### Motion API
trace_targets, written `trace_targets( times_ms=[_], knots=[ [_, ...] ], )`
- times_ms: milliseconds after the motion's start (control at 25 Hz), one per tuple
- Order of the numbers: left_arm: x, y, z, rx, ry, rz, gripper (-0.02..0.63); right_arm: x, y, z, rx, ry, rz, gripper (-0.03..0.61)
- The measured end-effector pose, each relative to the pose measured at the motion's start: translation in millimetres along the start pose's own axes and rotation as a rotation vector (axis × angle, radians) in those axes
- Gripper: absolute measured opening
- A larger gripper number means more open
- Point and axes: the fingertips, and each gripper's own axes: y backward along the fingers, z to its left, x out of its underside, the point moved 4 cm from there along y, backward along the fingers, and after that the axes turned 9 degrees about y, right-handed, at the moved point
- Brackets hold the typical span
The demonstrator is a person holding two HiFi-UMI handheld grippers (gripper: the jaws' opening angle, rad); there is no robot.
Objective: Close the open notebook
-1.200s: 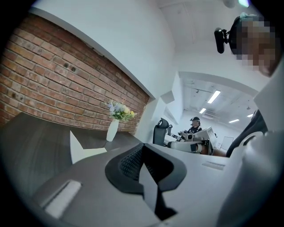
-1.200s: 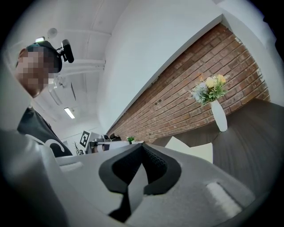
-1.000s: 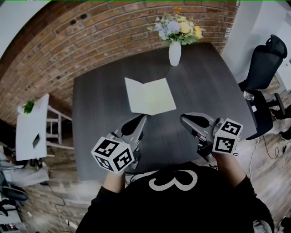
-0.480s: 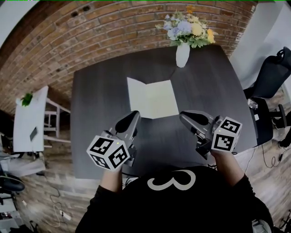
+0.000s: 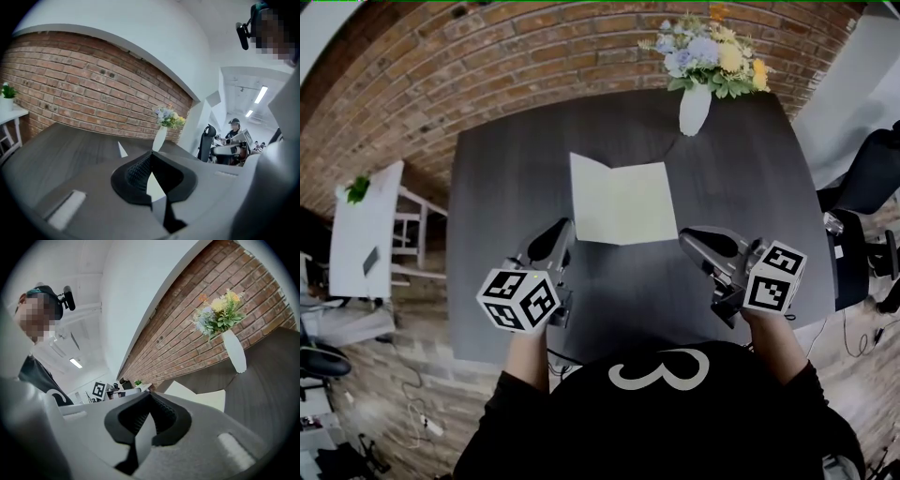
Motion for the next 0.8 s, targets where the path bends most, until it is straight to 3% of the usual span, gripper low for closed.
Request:
trace_targets(
  times_ms=[480,800],
  knots=[
    [38.1,-33.2,59.5,-0.127,-0.019,0.102,0.015,5.7,5.9,-29.1,0.021,-0.056,0.013,0.0],
    [55.8,-47.7,77.5,-0.117,0.032,0.125,0.015,12.8,7.4,-40.2,0.033,-0.095,0.019,0.0]
  ],
)
